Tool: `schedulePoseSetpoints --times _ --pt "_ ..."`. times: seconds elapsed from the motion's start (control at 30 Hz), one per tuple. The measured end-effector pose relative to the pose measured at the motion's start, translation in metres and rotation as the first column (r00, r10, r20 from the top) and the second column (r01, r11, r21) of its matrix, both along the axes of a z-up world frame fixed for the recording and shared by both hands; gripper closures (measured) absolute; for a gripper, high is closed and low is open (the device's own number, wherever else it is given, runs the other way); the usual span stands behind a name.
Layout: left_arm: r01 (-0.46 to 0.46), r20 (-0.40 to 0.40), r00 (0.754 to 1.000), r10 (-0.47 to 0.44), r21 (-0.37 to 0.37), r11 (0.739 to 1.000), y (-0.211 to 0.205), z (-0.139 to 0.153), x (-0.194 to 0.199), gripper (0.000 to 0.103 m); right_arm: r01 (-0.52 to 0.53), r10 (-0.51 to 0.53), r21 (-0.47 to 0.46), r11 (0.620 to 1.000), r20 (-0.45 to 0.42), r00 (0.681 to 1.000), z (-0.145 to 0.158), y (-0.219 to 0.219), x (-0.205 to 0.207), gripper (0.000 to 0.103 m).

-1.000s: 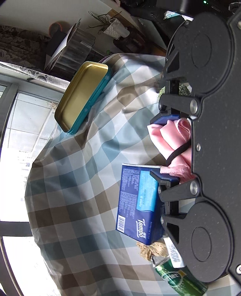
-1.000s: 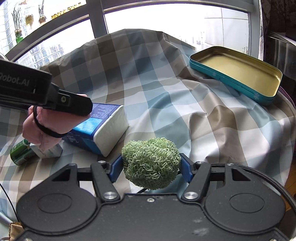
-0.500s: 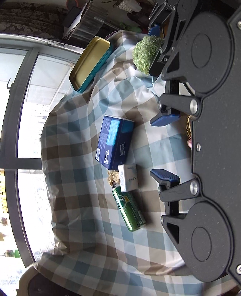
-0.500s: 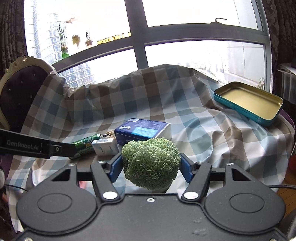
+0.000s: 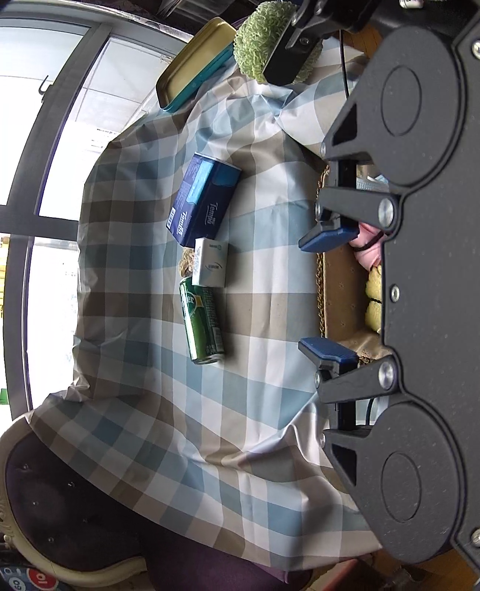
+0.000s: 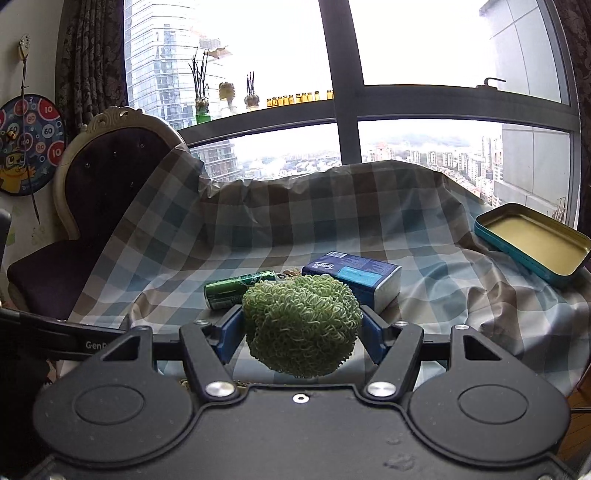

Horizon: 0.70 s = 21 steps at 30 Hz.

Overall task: Organize soft objects
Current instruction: 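Carry the pink scrunchie with the left tool while the right tool carries the moss ball to the basket, then open the left tool over the basket while the right tool releases the moss ball in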

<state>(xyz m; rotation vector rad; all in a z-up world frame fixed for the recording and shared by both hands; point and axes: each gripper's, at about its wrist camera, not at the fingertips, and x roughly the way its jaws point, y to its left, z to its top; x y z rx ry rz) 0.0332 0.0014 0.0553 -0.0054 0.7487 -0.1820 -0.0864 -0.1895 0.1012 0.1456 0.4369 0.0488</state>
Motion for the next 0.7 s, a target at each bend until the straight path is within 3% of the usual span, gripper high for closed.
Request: schedulePoseSetpoints --times 0.2,0.4,0.43,0.53,0.7 --pt "-0.060 -0.026 0.998 0.061 0.035 0.998 0.006 -0.020 -0.006 0.053 -0.048 0.049 0.011 0.999 -0.083 0.995 -0.014 0.013 0.006 0.038" --pt "-0.099 -0.069 0.993 0.100 0.021 0.995 0.015 -0.031 -0.006 0.053 -0.086 0.093 0.050 0.995 -0.151 0.984 -0.024 0.018 0.015 0.037" --pt "-0.102 -0.070 0.992 0.104 0.022 0.995 0.016 -0.031 -0.005 0.053 -0.089 0.096 0.049 0.995 -0.155 0.983 -0.025 0.019 0.016 0.035" --pt "-0.104 -0.067 0.992 0.105 0.021 0.994 0.016 -0.030 -0.005 0.052 -0.078 0.084 0.045 0.996 -0.148 0.985 -0.024 0.020 0.017 0.018" --pt "-0.094 -0.051 0.994 0.096 0.028 0.995 0.012 -0.026 -0.006 0.047 -0.066 0.073 0.055 0.996 -0.136 0.988 -0.020 0.015 0.016 0.018"
